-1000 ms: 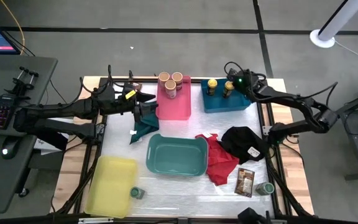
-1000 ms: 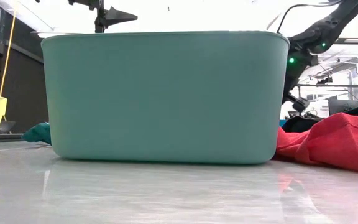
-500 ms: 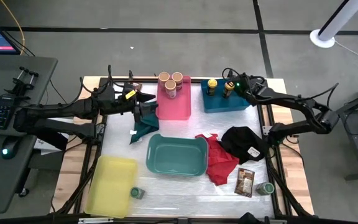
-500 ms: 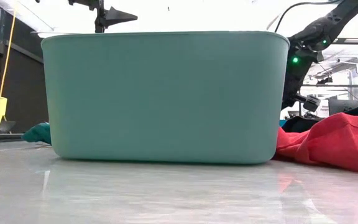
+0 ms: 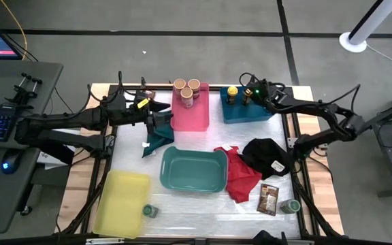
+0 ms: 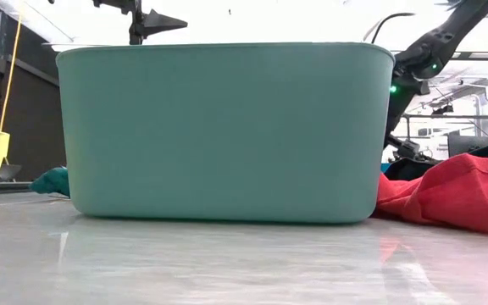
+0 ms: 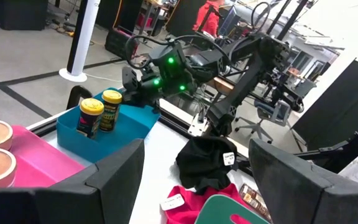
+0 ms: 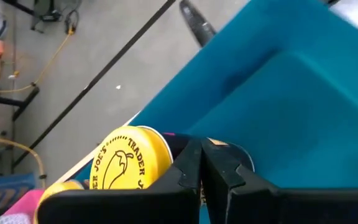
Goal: Sort spices by type
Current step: Adjust the yellow seasoning bottle in the blue bin, then put the right green seasoning bottle into the green bin
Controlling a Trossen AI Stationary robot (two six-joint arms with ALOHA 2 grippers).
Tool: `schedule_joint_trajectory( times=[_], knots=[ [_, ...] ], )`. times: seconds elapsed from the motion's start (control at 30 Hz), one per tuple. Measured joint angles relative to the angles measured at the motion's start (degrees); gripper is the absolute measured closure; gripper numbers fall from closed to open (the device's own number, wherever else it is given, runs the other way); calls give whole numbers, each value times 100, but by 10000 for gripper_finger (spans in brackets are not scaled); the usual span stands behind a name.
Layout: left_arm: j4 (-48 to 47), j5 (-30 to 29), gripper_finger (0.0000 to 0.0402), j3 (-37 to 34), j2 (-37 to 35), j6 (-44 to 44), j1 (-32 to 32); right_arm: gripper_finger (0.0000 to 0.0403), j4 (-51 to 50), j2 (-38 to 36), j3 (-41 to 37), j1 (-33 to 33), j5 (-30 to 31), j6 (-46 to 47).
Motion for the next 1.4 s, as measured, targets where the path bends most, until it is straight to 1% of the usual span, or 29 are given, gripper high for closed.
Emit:
schedule_joint_trajectory(
  times=[0.23, 0.37, 0.67, 0.97, 1.07, 1.13, 1.2, 1.3, 1.4],
  knots=[
    [-26, 0, 126, 0, 0, 0, 0, 403, 464, 305, 4, 98, -209, 31],
    [-26, 0, 126, 0, 0, -2, 0, 403, 627, 443, 4, 174, -208, 34],
    [-24, -2, 126, 0, 0, -2, 2, 403, 1169, 490, 4, 173, -217, 143],
    [-24, -2, 126, 0, 0, -2, 2, 403, 1118, 446, 4, 175, -328, 18],
    [-24, -2, 126, 0, 0, -2, 1, 403, 872, 171, 4, 175, -131, -242],
    [-24, -2, 126, 0, 0, -2, 1, 403, 578, -134, 4, 175, 44, -457],
    [-36, -2, 126, 0, 0, -2, 2, 403, 207, -521, 4, 154, 84, -756],
    [-143, -4, 126, 0, 0, -2, 1, 403, -337, -1183, 4, 158, 10, -1292],
    [-257, -4, 126, 0, 0, -2, 1, 403, -847, -1852, 4, 350, -323, -1756]
  ],
)
